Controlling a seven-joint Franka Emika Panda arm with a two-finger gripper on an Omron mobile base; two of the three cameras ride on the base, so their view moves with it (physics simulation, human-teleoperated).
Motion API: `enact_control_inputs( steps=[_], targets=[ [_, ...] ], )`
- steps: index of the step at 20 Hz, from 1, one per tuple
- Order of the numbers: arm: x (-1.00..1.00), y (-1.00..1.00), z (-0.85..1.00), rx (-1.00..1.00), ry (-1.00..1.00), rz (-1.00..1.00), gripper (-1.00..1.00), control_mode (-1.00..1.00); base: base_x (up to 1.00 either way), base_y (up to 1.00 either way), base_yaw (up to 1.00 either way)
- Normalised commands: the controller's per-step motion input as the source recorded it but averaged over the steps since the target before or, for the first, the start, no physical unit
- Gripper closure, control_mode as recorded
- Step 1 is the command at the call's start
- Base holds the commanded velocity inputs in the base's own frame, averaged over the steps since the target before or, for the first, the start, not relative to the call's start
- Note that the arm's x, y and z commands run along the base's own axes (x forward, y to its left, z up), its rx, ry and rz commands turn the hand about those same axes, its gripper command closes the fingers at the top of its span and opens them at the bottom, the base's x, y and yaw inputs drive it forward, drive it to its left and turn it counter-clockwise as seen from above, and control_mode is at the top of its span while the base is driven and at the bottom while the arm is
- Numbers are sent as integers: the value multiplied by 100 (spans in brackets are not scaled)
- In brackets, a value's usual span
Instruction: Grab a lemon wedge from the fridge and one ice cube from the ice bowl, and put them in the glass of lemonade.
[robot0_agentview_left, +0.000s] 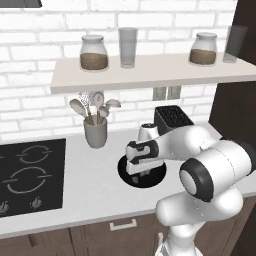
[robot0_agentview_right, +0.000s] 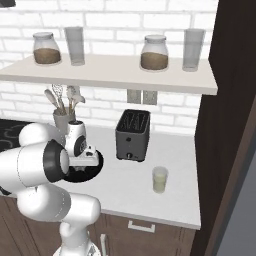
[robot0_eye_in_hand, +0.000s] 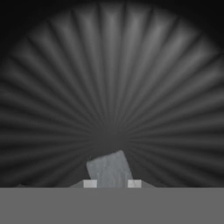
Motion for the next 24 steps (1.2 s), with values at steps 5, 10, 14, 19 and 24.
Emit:
enact_control_inputs(
  steps=[5,10,14,19,24],
  targets=[
    [0,0,0,0,0,0,100,-100,0,0,0],
    [-4,0,20,7,-13,0,100,-100,0,0,0],
    [-4,0,42,16,-27,0,100,-100,0,0,0],
    [-10,0,31,12,-23,0,100,-100,0,0,0],
    [-19,-1,18,7,-22,0,100,-100,0,0,0]
  ],
)
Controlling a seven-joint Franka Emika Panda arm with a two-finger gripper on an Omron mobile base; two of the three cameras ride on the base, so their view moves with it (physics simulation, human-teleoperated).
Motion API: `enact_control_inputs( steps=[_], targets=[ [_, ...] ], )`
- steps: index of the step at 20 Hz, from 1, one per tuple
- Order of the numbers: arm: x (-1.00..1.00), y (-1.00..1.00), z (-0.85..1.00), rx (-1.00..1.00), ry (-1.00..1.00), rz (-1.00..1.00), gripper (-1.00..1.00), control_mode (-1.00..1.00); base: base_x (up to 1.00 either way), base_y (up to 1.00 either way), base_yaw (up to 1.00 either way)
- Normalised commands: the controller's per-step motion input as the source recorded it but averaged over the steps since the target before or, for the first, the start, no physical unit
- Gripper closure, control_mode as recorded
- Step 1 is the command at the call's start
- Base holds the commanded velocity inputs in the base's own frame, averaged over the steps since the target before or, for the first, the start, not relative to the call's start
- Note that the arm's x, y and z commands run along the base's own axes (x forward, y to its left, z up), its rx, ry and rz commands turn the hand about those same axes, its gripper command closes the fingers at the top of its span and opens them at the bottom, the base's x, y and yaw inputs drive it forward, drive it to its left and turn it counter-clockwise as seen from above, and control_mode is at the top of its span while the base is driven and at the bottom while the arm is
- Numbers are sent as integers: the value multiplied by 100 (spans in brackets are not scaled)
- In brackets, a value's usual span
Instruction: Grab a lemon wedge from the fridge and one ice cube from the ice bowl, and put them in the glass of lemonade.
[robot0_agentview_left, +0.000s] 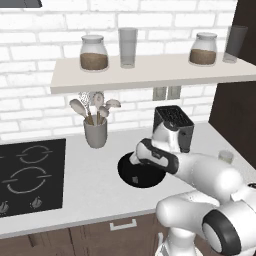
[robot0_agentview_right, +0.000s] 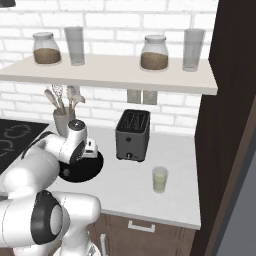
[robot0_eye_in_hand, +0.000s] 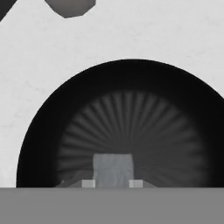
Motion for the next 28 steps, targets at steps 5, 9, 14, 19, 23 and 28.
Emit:
enact_control_inputs(
  steps=[5,9,14,19,23,28],
  targets=[
    [-1,-6,62,-2,-4,0,100,-100,0,0,0],
    [-8,-48,99,-10,2,0,100,-100,0,0,0],
    [-17,-96,69,-10,2,-3,100,-100,0,0,0],
    [-22,-100,29,-8,2,-9,100,-100,0,0,0],
    [-16,-85,7,-12,0,-12,100,-100,0,0,0],
    [-1,-100,12,-10,0,-18,100,-100,0,0,0]
  ],
)
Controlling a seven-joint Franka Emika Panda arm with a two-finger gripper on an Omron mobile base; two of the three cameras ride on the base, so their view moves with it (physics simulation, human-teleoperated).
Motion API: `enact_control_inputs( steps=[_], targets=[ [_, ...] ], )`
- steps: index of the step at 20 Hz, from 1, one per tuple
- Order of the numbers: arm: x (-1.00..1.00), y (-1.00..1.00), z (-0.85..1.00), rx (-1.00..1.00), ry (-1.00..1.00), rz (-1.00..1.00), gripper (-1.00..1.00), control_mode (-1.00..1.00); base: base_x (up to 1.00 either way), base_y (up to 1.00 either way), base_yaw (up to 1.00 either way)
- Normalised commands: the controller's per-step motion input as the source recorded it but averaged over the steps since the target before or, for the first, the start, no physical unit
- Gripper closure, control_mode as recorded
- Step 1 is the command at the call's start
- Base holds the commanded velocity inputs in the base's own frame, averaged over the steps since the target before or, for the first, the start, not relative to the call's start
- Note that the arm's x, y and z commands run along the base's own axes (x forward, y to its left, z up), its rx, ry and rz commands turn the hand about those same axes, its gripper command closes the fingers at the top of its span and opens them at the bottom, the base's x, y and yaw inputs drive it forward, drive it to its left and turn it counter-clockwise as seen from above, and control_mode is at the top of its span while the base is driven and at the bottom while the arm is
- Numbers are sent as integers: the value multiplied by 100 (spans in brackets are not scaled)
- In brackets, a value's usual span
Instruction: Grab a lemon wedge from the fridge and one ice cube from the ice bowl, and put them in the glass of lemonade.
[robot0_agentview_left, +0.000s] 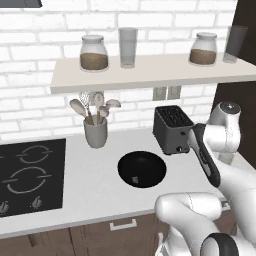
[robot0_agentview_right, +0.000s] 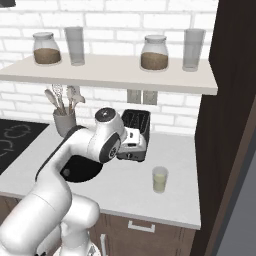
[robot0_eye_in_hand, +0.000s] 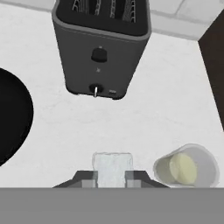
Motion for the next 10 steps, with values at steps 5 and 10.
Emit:
enact_control_inputs(
  steps=[5,10],
  targets=[
    [-5,-96,6,5,-1,-21,100,-100,0,0,0],
    [-1,-48,4,17,-1,-8,100,-100,0,0,0]
  ],
)
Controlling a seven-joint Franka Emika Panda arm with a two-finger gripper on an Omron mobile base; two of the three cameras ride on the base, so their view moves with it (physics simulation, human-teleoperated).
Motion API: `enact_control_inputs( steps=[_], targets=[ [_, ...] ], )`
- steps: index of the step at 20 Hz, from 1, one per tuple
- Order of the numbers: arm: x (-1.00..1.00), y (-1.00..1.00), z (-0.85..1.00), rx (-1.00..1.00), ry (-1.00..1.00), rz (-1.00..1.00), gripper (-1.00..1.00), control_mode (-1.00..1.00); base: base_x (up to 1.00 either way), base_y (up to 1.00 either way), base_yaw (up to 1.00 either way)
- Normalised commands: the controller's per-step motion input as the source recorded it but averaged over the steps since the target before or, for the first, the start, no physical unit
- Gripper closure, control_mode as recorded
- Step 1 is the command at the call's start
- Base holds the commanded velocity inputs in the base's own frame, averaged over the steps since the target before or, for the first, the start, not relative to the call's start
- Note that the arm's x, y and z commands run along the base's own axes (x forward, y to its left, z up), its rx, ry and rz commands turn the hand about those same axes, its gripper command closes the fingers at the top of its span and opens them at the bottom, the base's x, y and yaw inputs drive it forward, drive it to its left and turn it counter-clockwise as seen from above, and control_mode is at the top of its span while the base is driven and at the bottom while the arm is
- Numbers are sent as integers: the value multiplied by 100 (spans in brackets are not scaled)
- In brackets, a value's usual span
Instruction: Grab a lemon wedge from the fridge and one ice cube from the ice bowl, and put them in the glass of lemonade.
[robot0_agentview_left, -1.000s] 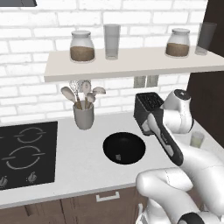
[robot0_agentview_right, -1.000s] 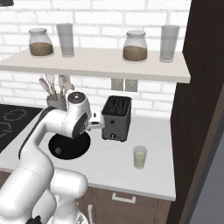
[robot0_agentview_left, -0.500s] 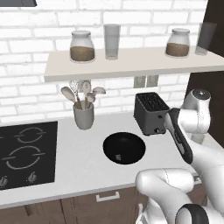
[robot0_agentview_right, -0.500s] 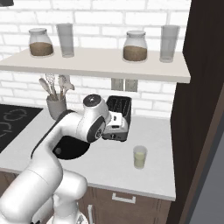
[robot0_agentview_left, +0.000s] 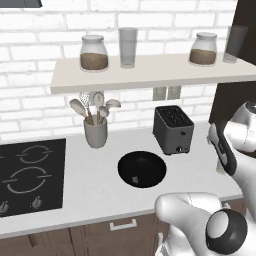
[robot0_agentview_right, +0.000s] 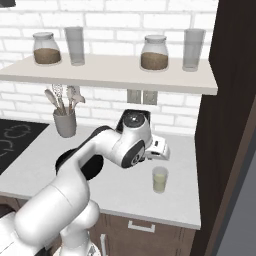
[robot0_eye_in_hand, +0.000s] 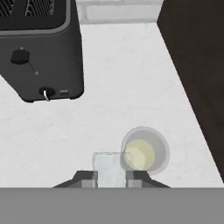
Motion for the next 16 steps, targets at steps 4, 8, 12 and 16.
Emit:
enact_control_inputs(
  steps=[4,8,12,16],
  targets=[
    [0,-34,-2,4,1,-2,100,-100,0,0,0],
    [0,-28,-11,0,9,-6,100,-100,0,0,0],
    [0,-3,-20,0,1,-5,100,-100,0,0,0],
    [0,0,-15,0,0,-1,100,-100,0,0,0]
  ],
)
